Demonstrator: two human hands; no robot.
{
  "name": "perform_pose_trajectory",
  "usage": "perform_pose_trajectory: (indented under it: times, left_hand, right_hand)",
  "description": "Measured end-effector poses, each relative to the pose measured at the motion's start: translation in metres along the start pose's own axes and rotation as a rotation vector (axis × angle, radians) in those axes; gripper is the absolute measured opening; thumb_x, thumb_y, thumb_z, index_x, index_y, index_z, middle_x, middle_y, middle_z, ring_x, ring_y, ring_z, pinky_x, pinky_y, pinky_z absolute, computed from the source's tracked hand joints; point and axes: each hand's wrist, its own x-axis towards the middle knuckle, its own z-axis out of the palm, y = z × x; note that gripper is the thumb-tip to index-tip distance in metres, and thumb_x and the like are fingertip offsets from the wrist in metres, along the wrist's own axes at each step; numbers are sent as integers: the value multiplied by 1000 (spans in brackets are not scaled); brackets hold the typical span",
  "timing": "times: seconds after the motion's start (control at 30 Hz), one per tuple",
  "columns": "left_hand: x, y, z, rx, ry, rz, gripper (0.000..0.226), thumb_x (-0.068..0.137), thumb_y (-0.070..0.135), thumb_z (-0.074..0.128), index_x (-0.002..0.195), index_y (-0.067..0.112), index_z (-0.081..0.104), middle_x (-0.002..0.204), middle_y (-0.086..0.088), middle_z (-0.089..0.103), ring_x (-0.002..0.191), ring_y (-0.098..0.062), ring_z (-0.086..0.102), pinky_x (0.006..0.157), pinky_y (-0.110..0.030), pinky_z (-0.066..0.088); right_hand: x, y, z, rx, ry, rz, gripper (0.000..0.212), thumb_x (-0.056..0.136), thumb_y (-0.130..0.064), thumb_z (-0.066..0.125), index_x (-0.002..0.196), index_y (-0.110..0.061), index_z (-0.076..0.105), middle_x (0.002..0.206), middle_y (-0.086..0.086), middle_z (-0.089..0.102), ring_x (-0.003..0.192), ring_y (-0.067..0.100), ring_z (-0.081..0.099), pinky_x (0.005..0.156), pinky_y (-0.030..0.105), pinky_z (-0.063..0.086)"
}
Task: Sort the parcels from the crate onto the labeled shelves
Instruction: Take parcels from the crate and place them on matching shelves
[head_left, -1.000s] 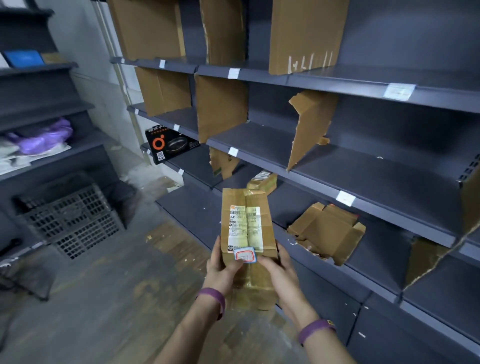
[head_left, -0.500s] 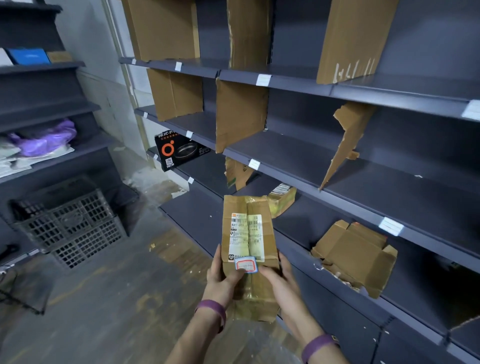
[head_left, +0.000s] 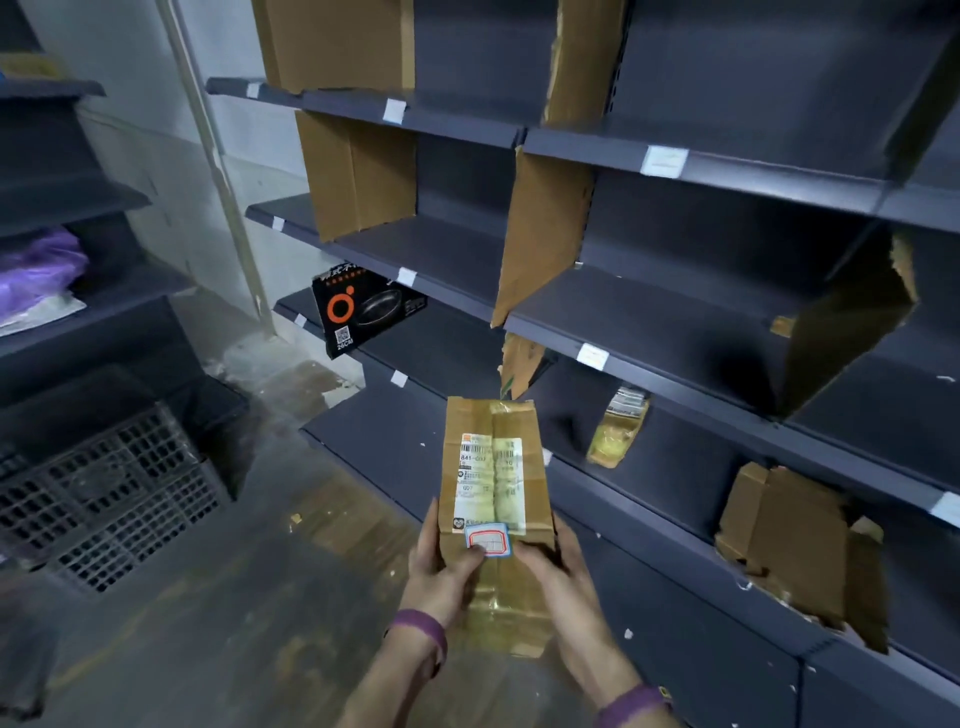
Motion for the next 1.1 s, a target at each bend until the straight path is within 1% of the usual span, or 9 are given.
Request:
perform_pose_trajectory:
  times: [0.23,0.4,0.5,0.57,0.7,0.8,0.9,0.97,1.1]
  left_hand:
    - [52,32,-45,17,54,3,84,51,42,76,125,65,42,137,4,51,125,-15,52,106,-46,41]
    - [86,73,-68,6,121,48,96,47,43,75,135,57,37,139,2,50,123,-16,54,102,-42,46]
    - [109,98,-81,20,151,139,85,75,21,76,145,40,32,138,4,51,118,-13,54,79,-14,51]
    - [122,108,-93,13,162,171,76,87,8,66,148,33,28,133,6,54,107,-8,57,63,-5,48]
    - [143,131,-127,-19,247,195,77,88,5,64,147,37,26,130,4,57,102,-8,61,68,-16,52]
    - [154,147,-158,-50,328,221,75,89,-3,59,148,30,26,124,3,58,92,0,59,64,-10,51]
    - [170,162,-197,-80,393,233,75,90,-4,58,149,28,24,128,0,57,93,-10,60,63,-10,52]
    - [186,171,-226,-100,421,246,75,89,-5,58,148,29,27,132,-3,58,97,-14,61,64,-13,53]
    - [221,190,-286,-118,439,268,73,89,-6,57,146,30,30,121,0,61,87,-7,62,58,-13,51]
  right_hand:
    - [49,-8,60,-4,-49,-3,50,83,-21,72,127,-37,54,113,-17,70,107,1,63,93,26,47]
    - [95,-25,101,-4,-115,-30,47,83,-25,72,125,-40,56,114,-19,69,111,4,62,98,30,47]
    - [127,-35,130,13,-174,-50,51,85,-26,71,130,-40,52,118,-18,67,110,2,61,92,25,48]
    - [148,-40,149,17,-213,-56,50,86,-24,70,129,-40,51,113,-21,67,105,-3,61,85,20,48]
    - [184,-54,197,-1,-354,-76,48,87,-18,68,130,-35,55,111,-18,71,103,-1,65,90,23,51]
    - [201,-57,242,9,-453,-79,48,87,-13,67,130,-32,56,114,-15,71,108,3,65,94,27,50]
    - [217,-55,291,-15,-538,-82,51,87,-17,68,133,-35,53,118,-15,69,113,5,62,103,35,46]
    - [230,-55,325,-18,-576,-78,52,87,-18,68,133,-37,52,118,-15,69,113,5,63,103,36,47]
    - [254,-56,397,-13,-610,-87,47,88,-16,66,130,-34,55,114,-14,70,107,4,65,92,28,50]
